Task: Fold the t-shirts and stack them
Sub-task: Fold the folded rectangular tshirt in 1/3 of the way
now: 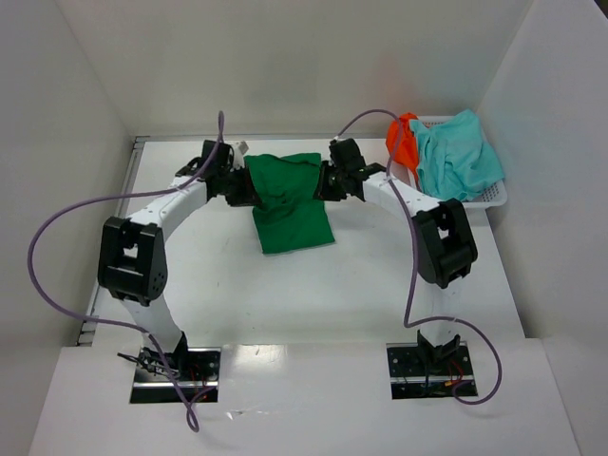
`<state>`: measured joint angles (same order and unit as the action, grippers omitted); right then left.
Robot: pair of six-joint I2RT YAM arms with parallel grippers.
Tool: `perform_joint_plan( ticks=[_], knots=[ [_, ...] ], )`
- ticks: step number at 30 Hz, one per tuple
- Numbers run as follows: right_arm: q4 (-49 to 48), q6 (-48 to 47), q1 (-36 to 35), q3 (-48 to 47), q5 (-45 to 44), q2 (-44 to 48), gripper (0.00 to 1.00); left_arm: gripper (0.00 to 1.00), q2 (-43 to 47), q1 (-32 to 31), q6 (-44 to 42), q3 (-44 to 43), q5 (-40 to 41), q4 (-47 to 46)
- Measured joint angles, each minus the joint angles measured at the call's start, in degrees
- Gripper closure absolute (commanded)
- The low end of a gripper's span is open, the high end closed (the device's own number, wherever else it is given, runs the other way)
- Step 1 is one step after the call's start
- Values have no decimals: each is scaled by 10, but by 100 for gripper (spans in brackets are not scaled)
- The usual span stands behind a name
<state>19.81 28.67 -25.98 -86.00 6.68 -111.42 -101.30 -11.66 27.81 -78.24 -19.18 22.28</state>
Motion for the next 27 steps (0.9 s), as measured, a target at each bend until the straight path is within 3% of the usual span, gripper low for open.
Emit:
perform_joint_plan(
  ticks=[13, 27],
  knots=[
    [-8, -2, 1, -56, 13, -107, 73, 88, -142, -14, 11, -23, -37, -23],
    [-13, -5, 50, -76, 16, -154, 76, 66, -226, 16, 10, -119, -31, -30]
  ],
)
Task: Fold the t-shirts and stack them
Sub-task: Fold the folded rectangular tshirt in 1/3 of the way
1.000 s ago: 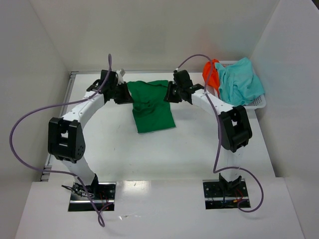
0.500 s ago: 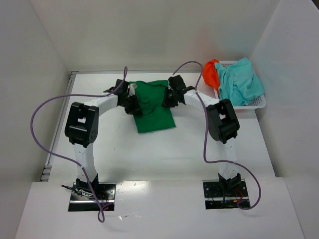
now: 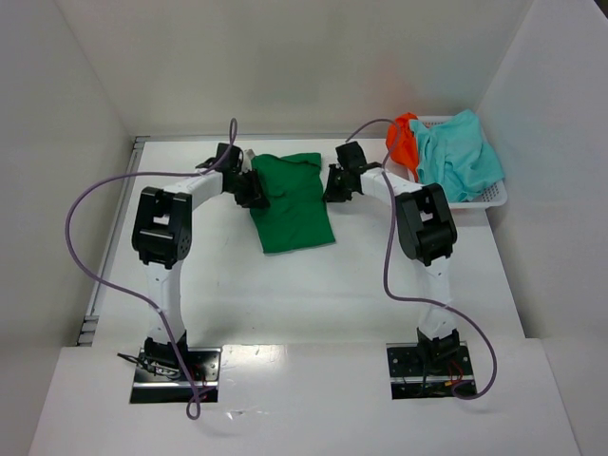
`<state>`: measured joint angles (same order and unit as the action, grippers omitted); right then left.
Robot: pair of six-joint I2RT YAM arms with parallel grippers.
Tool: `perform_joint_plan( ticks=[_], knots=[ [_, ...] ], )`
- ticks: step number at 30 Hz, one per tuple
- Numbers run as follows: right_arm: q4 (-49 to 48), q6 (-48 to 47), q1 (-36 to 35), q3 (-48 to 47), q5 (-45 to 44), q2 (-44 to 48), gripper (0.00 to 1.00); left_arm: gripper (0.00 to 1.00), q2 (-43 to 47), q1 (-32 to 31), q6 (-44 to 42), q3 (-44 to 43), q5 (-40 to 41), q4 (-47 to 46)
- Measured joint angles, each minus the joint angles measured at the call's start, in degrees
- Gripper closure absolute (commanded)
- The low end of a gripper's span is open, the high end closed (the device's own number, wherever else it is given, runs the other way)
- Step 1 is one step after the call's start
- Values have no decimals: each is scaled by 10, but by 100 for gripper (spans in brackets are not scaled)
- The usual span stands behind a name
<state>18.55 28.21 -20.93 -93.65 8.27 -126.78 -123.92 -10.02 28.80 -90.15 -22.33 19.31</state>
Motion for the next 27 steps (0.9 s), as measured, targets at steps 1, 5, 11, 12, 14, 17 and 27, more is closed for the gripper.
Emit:
perform_joint_plan(
  ticks=[1, 5, 11, 12, 14, 17, 27],
  knots=[
    [0, 0, 3, 0, 0, 0, 76, 61, -4, 0, 0, -3, 0, 0],
    [0, 0, 8, 0, -1, 0, 77, 55, -14, 1, -2, -21, 0, 7],
    [-4, 0, 8, 21, -1, 11, 71, 34, -8, 16, -13, -30, 1, 11],
    [-4, 0, 8, 31, -2, 19, 70, 33, -2, 19, -17, -29, 2, 14],
    [-6, 2, 8, 55, -3, 39, 67, 32, 25, 26, -18, -19, 2, 16],
    [-10, 3, 8, 104, -2, 87, 66, 32, 107, 35, -15, 38, 2, 0],
    [-36, 10, 0, 211, 16, 173, 74, 74, 225, 33, 29, 211, 20, -49]
  ],
)
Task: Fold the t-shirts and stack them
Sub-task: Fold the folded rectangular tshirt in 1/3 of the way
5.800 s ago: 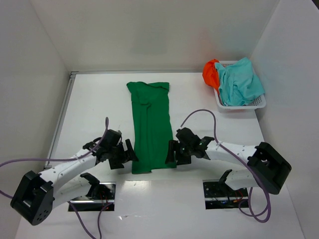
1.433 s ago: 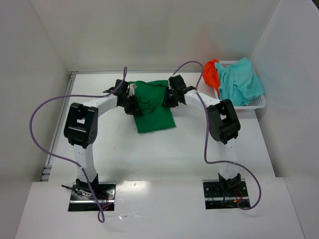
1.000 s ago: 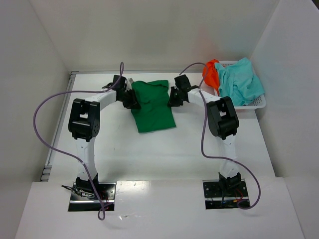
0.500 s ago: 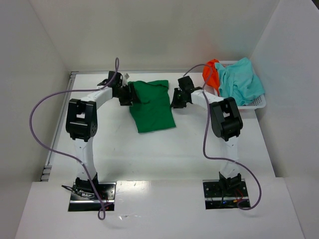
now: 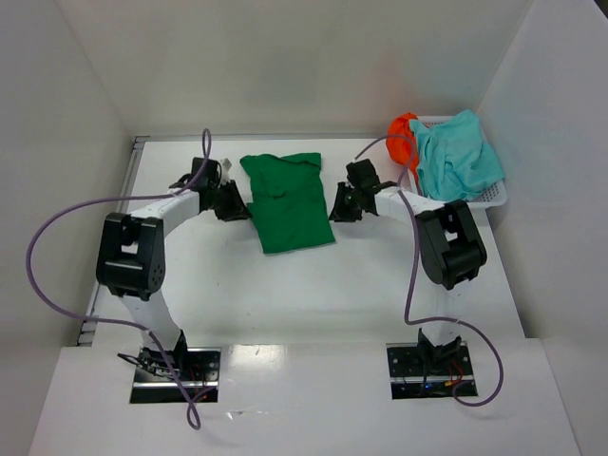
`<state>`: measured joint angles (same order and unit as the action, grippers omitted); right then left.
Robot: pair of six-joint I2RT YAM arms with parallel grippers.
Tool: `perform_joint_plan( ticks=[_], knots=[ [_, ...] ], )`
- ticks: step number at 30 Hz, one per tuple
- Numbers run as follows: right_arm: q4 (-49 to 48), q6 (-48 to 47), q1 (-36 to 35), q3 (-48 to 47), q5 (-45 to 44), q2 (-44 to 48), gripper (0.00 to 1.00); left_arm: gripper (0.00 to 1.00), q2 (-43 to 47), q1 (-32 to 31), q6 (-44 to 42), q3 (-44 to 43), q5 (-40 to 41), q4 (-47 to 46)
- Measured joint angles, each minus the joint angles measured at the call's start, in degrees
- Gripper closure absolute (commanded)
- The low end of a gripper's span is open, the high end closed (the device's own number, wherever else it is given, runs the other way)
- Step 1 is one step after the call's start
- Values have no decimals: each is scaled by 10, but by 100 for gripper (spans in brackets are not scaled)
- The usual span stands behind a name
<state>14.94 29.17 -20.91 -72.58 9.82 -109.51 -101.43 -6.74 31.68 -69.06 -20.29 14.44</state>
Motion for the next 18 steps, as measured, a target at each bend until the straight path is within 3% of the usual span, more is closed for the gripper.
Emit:
perform_joint_plan(
  ticks=[6, 18],
  knots=[
    [2, 6, -17, 29, 1, 0, 78, 85, -72, 0, 16, 12, 42, 14],
    [-13, 24, -26, 60, 0, 1, 80, 86, -143, 0, 33, -70, 66, 1]
  ],
)
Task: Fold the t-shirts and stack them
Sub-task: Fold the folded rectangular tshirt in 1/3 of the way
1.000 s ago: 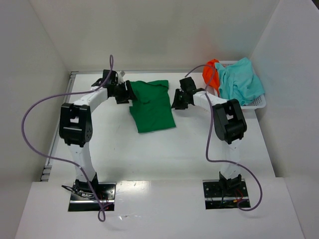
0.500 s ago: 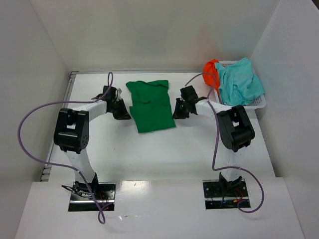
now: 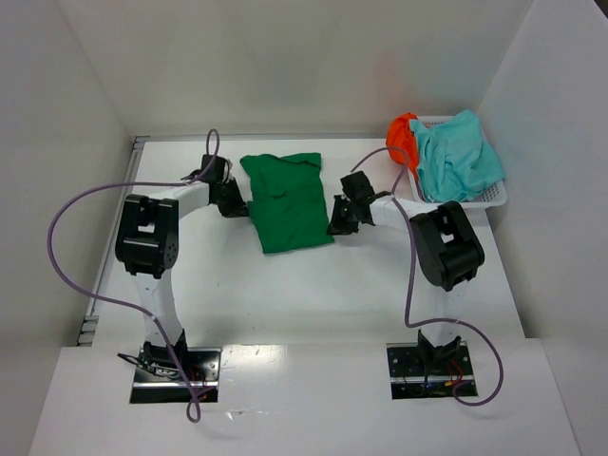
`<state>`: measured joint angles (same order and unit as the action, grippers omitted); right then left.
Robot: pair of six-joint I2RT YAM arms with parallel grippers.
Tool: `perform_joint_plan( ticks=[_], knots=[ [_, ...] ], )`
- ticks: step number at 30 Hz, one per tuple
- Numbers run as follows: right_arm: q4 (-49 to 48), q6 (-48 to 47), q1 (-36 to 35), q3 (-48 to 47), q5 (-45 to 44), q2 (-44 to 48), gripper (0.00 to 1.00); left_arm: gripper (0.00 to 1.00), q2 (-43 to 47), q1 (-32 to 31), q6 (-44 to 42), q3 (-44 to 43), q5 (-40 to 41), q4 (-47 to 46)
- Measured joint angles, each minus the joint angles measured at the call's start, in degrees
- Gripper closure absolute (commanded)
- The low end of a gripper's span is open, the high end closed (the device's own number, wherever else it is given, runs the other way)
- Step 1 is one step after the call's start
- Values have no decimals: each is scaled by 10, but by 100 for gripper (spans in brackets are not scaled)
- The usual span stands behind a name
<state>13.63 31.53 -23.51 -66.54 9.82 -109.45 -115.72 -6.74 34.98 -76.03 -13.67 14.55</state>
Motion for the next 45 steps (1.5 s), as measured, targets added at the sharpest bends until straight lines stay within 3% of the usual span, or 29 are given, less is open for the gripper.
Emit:
perform_joint_plan(
  ticks=[17, 25, 32, 38, 45],
  knots=[
    [-30, 42, -46, 22, -1, 8, 80, 77, -68, 0, -7, -106, 0, 13],
    [-6, 41, -46, 21, -26, 39, 57, 63, -51, 21, -32, -106, 19, 34],
    [9, 0, -24, -90, -36, 35, 39, 50, 2, 48, -47, -105, 15, 42],
    [7, -38, -1, -206, -35, -37, 39, 50, 13, 44, -52, -104, -19, 37],
    [19, -54, 1, -229, -33, -113, 43, 50, -6, 42, -64, -104, -52, 38]
  ],
)
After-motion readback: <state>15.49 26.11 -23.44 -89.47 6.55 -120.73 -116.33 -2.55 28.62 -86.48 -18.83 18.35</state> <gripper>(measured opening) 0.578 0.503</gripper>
